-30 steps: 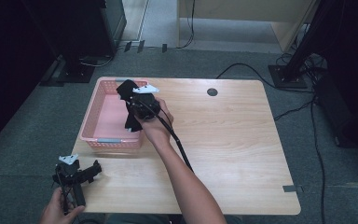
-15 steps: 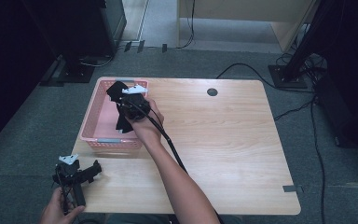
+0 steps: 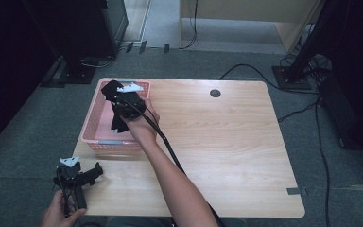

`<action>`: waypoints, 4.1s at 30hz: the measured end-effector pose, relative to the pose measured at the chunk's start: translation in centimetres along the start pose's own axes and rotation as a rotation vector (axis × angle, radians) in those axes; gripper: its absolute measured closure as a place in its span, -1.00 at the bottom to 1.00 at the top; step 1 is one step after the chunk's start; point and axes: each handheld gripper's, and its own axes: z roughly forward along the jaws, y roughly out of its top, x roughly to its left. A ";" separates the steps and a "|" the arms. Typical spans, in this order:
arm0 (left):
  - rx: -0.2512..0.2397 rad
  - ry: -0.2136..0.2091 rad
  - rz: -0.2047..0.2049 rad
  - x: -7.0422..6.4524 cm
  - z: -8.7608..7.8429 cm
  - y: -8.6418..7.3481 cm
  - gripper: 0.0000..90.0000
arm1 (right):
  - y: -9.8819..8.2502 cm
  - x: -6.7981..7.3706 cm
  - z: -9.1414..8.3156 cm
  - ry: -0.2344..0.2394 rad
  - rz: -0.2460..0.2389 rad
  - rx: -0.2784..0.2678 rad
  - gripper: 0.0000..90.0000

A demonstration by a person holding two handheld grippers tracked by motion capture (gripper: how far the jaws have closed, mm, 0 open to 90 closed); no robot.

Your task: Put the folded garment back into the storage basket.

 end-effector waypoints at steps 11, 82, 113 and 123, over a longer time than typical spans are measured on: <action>-0.001 0.001 0.000 0.0 0.0 0.0 -1.00 | -0.4 1.0 1.9 0.006 -0.016 0.003 0.45; 0.002 0.000 0.001 0.0 0.0 0.0 -1.00 | -2.4 0.5 4.8 -0.001 -0.145 0.211 -0.59; 0.001 0.001 0.001 0.0 0.0 0.0 -1.00 | -5.7 -7.1 0.2 0.007 0.031 0.143 -1.00; 0.003 0.000 0.003 0.0 0.0 0.0 -1.00 | -7.1 -9.1 -0.3 -0.004 0.091 0.136 -1.00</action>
